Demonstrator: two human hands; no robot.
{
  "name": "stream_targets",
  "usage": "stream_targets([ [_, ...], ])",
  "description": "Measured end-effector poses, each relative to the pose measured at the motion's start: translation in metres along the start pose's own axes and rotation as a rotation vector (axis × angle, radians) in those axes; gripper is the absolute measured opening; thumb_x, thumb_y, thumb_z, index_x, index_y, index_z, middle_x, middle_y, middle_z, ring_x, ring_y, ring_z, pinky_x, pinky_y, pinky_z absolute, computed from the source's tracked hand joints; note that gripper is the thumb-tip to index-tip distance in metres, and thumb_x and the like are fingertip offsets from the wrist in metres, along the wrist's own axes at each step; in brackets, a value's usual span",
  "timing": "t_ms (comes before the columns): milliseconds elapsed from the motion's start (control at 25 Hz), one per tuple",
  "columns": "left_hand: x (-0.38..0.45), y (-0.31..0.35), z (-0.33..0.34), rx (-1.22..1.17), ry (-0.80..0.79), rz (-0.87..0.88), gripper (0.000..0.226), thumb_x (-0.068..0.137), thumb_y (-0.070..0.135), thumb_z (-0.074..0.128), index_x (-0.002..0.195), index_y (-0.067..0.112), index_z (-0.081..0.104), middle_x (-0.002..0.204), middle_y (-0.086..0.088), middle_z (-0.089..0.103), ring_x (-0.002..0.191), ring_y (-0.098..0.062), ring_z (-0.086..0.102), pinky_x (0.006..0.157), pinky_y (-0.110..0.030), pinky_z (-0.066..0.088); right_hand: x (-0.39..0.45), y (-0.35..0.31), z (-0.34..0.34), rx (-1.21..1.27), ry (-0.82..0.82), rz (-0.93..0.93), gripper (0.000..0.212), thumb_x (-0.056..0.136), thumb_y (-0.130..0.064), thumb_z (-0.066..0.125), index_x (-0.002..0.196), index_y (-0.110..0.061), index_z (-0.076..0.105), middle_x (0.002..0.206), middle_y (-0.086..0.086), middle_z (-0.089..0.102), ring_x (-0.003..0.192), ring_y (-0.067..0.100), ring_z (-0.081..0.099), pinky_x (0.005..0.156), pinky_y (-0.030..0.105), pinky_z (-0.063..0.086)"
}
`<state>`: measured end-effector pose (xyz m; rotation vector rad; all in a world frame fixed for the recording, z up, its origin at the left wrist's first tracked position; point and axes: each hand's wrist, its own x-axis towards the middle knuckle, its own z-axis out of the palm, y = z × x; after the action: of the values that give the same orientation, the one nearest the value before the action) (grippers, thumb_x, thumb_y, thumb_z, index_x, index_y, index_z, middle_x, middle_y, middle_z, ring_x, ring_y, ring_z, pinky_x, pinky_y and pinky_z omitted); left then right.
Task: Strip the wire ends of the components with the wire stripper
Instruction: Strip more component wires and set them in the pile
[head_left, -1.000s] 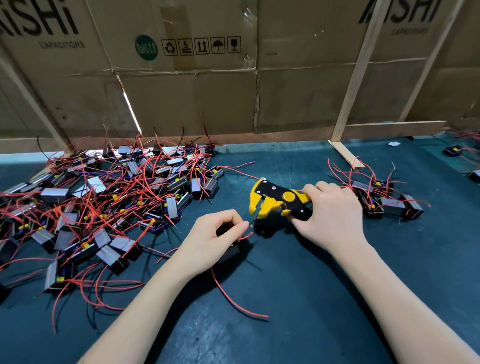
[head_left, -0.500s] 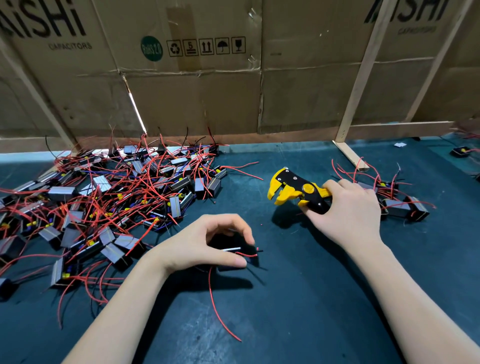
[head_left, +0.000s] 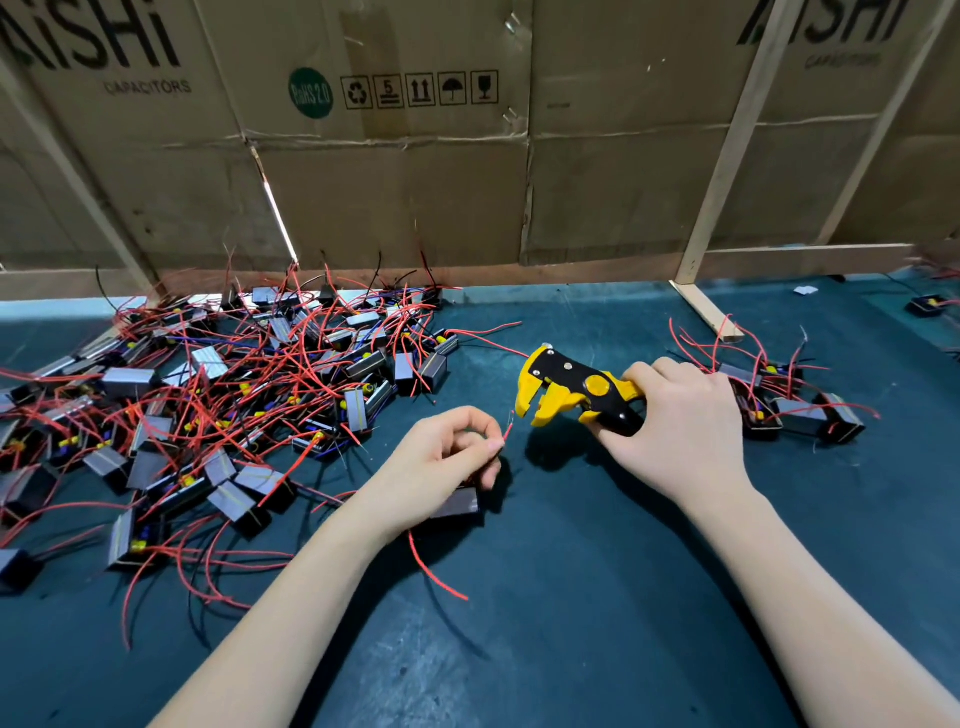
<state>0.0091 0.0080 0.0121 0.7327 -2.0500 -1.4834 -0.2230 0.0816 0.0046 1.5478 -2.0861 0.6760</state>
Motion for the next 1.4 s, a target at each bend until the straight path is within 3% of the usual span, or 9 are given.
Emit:
stream_targets([
  [440, 0.006, -0.003, 0.003, 0.01, 0.093, -0.05, 0.012, 0.095, 0.001, 0.056, 0.084, 0.002, 0.061, 0.053, 0.0, 0.052, 0.049, -0.005, 0.044, 0.056, -0.009, 0.037, -0.001, -0.009, 0.008, -0.124, -0.059, -0.041, 0.045, 0.069, -0.056, 0.07, 0.084, -0.014, 0.064, 0.078, 0.005, 0.059, 0.077, 0.031, 0.055, 0.074, 0.039, 0.034],
  [640, 0.009, -0.002, 0.005, 0.016, 0.159, -0.113, 0.014, 0.093, 0.0, 0.057, 0.08, 0.004, 0.062, 0.049, -0.001, 0.053, 0.047, -0.006, 0.043, 0.051, -0.009, 0.035, 0.0, -0.013, 0.006, -0.124, 0.019, -0.094, 0.04, 0.066, -0.049, 0.073, 0.072, -0.013, 0.058, 0.069, 0.003, 0.055, 0.068, 0.03, 0.053, 0.068, 0.037, 0.034],
  [880, 0.009, -0.003, 0.005, 0.048, 0.155, -0.127, 0.016, 0.092, 0.0, 0.057, 0.078, 0.007, 0.062, 0.048, 0.0, 0.052, 0.048, -0.008, 0.041, 0.053, -0.011, 0.034, 0.0, -0.013, 0.003, -0.147, -0.023, -0.11, 0.037, 0.063, -0.046, 0.076, 0.063, -0.014, 0.058, 0.059, 0.002, 0.054, 0.057, 0.029, 0.055, 0.063, 0.034, 0.031],
  [1080, 0.007, -0.004, 0.004, 0.053, 0.142, -0.102, 0.013, 0.092, 0.001, 0.058, 0.081, 0.004, 0.063, 0.049, 0.0, 0.053, 0.042, -0.002, 0.041, 0.048, -0.006, 0.032, -0.001, -0.017, -0.003, -0.145, -0.051, -0.065, 0.046, 0.046, -0.044, 0.089, 0.047, -0.016, 0.053, 0.045, 0.001, 0.053, 0.042, 0.025, 0.054, 0.051, 0.021, 0.02],
  [1160, 0.007, -0.005, 0.002, 0.057, 0.138, -0.099, 0.013, 0.092, 0.002, 0.058, 0.08, 0.005, 0.064, 0.051, -0.001, 0.056, 0.044, -0.003, 0.043, 0.05, -0.006, 0.034, -0.002, -0.016, 0.001, -0.118, -0.018, -0.06, 0.042, 0.053, -0.046, 0.086, 0.06, -0.014, 0.061, 0.057, 0.004, 0.058, 0.055, 0.028, 0.058, 0.054, 0.027, 0.03],
  [1240, 0.005, -0.005, 0.002, 0.11, 0.142, -0.064, 0.014, 0.091, 0.004, 0.061, 0.078, 0.009, 0.064, 0.057, 0.002, 0.06, 0.052, -0.005, 0.049, 0.057, -0.01, 0.038, -0.001, -0.011, 0.004, -0.077, 0.017, -0.01, 0.043, 0.064, -0.049, 0.079, 0.078, -0.012, 0.064, 0.073, 0.007, 0.06, 0.072, 0.032, 0.058, 0.068, 0.037, 0.038],
  [1400, 0.0, -0.007, 0.01, 0.454, 0.243, 0.122, 0.012, 0.093, 0.012, 0.061, 0.083, 0.019, 0.058, 0.069, 0.012, 0.056, 0.057, -0.002, 0.045, 0.061, -0.015, 0.036, 0.002, 0.001, 0.004, -0.022, 0.07, 0.102, 0.046, 0.068, -0.053, 0.077, 0.085, -0.011, 0.065, 0.077, 0.007, 0.06, 0.077, 0.034, 0.059, 0.072, 0.04, 0.038],
])
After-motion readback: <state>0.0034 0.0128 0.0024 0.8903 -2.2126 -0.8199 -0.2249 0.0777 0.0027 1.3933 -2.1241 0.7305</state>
